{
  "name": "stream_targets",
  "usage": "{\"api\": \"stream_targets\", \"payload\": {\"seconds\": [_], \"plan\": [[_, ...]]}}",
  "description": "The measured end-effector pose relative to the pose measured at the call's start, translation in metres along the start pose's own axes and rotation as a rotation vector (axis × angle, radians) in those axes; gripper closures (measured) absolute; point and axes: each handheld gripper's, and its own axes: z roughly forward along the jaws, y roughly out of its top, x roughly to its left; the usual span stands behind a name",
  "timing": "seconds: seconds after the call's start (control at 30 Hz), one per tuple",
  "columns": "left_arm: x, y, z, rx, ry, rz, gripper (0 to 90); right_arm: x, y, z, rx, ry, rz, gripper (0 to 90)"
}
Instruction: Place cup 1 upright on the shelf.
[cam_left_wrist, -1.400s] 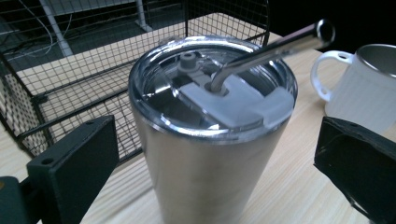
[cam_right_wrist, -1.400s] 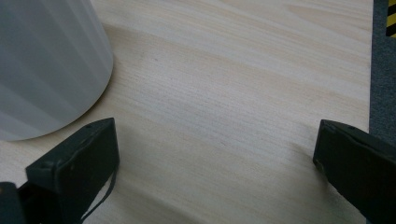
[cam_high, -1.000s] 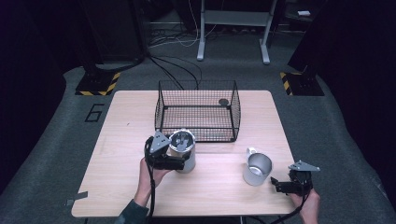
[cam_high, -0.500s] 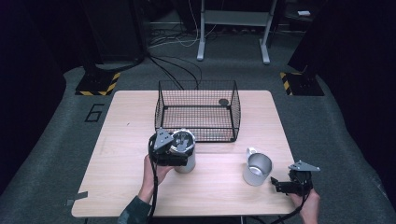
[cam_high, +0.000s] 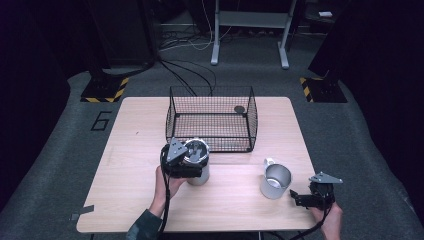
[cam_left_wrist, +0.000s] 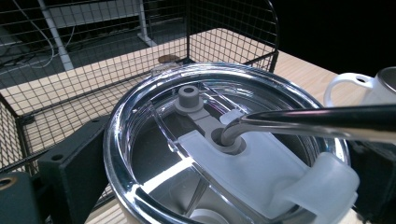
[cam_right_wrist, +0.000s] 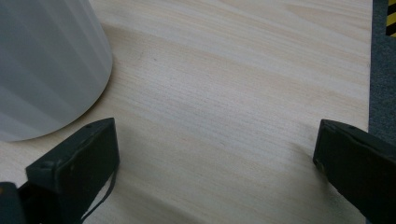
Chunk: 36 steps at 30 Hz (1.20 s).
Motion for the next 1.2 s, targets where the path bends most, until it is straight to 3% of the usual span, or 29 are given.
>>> {"api": "stream_targets", "payload": {"seconds": [0.33,0.57,1.2], "plan": [[0.000,0.002,-0.002,0.014,-0.030,0.019,4.1,0.000,0.000,0.000,-0.002,-0.001,0.001,0.0],[0.001,0.003,-0.008,-0.002,-0.046,0.007,4.1,0.000,0.000,0.000,-0.002,-0.001,0.000,0.0],[0.005,0.027,-0.025,-0.020,-0.081,0.030,4.1,0.000,0.000,0.000,-0.002,-0.002,0.001,0.0]]}}
